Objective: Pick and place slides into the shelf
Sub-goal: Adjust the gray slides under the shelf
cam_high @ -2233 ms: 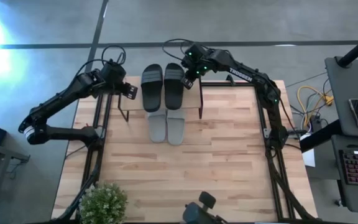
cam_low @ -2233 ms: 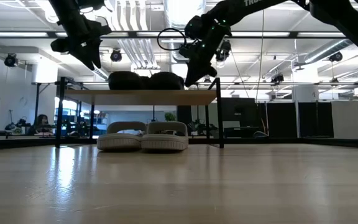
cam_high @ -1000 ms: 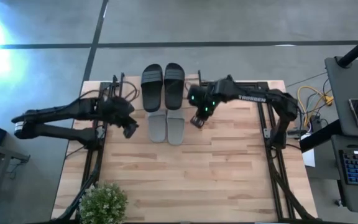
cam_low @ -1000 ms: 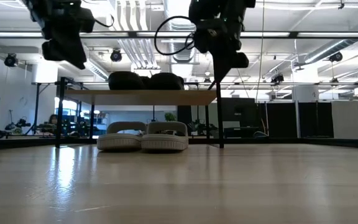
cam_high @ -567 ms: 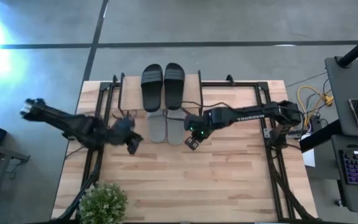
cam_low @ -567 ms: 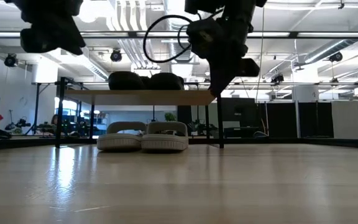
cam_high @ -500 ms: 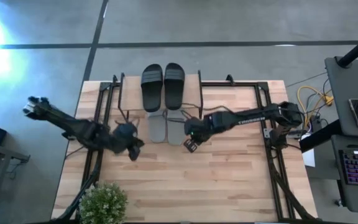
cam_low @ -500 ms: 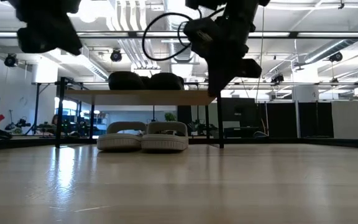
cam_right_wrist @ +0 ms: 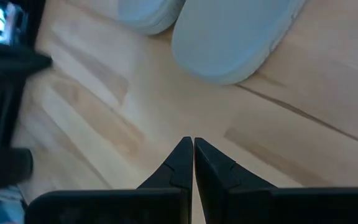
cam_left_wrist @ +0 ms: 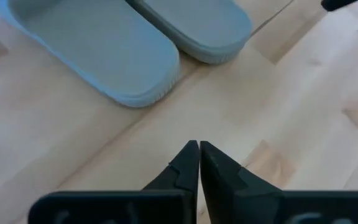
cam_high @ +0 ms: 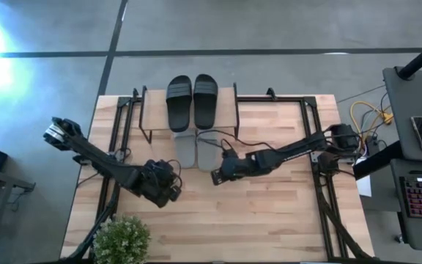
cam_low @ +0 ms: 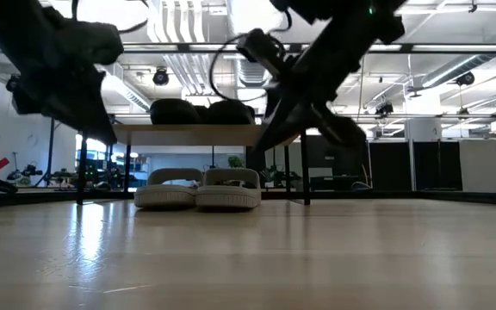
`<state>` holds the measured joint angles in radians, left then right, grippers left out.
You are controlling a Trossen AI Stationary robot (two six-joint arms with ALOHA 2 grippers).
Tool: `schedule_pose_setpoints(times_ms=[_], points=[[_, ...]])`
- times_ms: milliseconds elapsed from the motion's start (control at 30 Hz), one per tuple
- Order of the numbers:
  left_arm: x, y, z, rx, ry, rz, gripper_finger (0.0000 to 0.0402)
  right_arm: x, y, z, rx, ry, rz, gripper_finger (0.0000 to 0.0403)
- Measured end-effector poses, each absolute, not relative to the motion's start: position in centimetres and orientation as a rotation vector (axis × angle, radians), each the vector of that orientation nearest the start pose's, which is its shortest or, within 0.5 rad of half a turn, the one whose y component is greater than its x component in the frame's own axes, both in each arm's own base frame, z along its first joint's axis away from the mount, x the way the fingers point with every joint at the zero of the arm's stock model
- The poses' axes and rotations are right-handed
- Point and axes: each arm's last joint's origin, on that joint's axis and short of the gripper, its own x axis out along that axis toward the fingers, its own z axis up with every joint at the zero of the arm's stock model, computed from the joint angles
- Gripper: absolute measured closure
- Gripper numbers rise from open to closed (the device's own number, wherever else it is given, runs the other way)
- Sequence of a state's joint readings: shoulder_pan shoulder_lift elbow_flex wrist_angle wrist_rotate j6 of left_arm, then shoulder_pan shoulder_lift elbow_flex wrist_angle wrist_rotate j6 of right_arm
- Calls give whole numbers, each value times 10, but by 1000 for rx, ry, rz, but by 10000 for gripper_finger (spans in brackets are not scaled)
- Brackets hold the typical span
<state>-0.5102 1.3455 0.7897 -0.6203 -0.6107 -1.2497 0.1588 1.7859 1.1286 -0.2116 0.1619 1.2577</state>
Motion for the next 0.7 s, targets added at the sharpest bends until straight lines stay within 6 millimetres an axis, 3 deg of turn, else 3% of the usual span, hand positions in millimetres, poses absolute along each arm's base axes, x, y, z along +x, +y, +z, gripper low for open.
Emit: schedule_pose_setpoints(times_ms=[300,700], points=[[227,-107,170,-566,717,633,401,361,53,156,1145,649,-518,394],[218,-101,184,-517,704,615,402,406,54,139,944,664,-531,394]])
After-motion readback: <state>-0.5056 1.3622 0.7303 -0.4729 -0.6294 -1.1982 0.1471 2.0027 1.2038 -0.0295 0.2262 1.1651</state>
